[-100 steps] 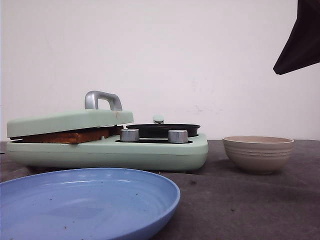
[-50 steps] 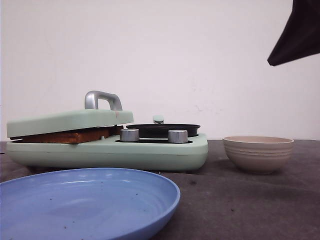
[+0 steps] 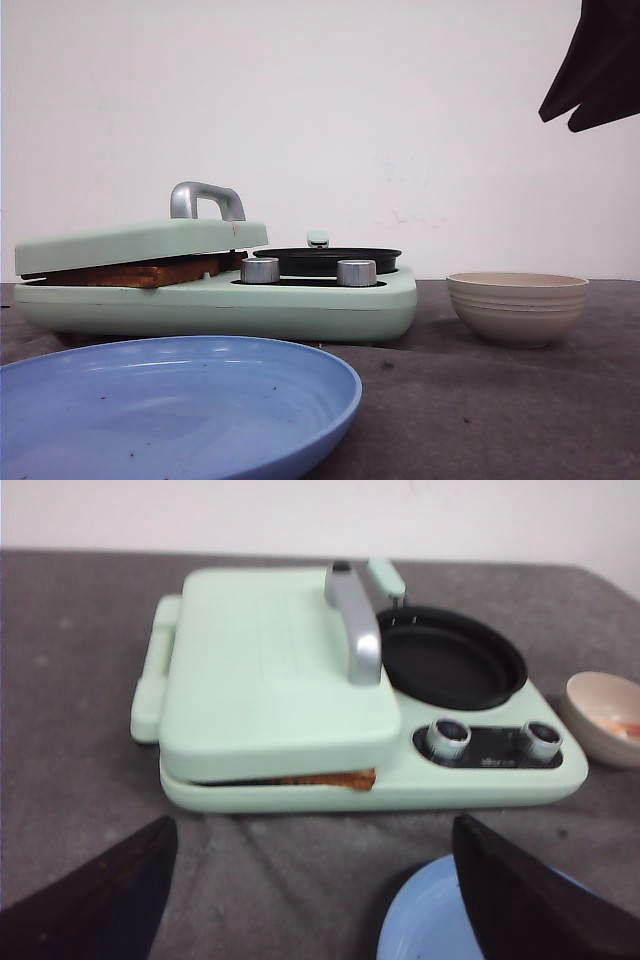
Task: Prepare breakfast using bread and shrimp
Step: 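Lower the right gripper onto the cream bowl rim and grasp it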
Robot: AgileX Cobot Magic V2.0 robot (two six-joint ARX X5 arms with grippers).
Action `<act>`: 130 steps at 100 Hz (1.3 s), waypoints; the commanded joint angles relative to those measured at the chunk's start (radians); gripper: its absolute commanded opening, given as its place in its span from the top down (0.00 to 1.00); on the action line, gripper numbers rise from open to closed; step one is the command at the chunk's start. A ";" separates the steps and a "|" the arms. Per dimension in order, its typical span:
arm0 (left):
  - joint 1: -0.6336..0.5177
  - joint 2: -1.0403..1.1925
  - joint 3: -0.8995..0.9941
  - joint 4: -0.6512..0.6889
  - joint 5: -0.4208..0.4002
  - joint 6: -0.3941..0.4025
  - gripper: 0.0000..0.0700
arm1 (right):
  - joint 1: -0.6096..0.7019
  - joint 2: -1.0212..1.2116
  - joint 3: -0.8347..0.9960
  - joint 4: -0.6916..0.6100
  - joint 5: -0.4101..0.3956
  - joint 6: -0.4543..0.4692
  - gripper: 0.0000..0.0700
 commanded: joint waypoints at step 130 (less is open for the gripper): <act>0.000 -0.018 0.003 0.038 -0.008 -0.004 0.33 | -0.379 0.985 0.563 -0.315 -0.189 -0.113 0.69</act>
